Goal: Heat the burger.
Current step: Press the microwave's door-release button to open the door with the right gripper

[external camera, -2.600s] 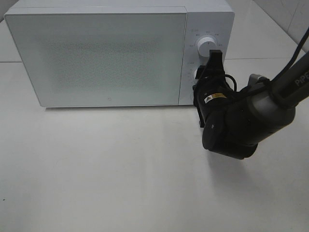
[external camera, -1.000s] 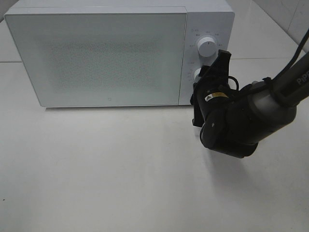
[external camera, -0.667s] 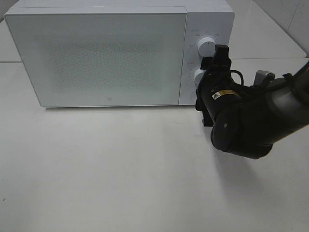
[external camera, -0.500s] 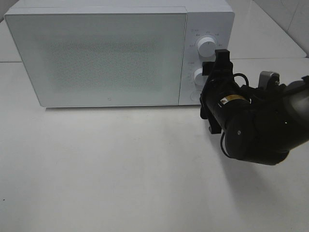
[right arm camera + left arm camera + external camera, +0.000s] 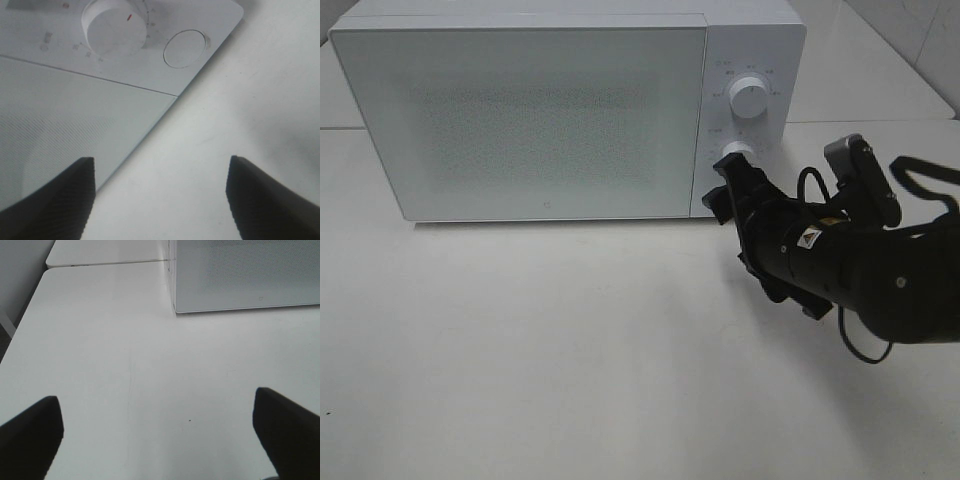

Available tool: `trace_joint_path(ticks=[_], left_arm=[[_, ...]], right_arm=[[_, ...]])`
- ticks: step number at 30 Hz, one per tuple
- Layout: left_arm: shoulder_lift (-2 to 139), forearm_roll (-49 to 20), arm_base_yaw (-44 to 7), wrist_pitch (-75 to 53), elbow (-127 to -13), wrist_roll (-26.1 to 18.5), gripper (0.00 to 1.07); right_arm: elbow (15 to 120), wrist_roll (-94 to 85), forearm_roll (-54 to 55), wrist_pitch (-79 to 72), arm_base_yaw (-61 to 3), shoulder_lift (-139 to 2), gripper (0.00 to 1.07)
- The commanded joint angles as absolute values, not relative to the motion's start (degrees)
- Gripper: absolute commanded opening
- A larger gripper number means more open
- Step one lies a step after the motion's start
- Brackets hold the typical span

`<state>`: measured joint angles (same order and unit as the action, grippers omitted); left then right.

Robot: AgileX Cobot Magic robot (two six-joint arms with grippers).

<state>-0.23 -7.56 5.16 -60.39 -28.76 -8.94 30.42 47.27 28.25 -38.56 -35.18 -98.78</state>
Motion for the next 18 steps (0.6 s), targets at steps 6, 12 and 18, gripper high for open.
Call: trace_joint_path(ticks=[6, 12, 18], left_arm=[[-1.5, -8.1, 5.4, -59.6, -28.6, -8.8, 0.98], [-1.5, -8.1, 5.4, -59.6, -28.6, -8.8, 0.98], [-1.5, -8.1, 5.4, -59.6, -28.6, -8.8, 0.98]], right_arm=[[31.5, 17.2, 27.4, -17.0, -27.7, -88.5, 0.71], [35.2, 0.5, 27.2, 0.5, -22.9, -85.4, 0.71], [41.9, -5.6, 20.2, 18.7, -19.7, -84.8, 0.71]])
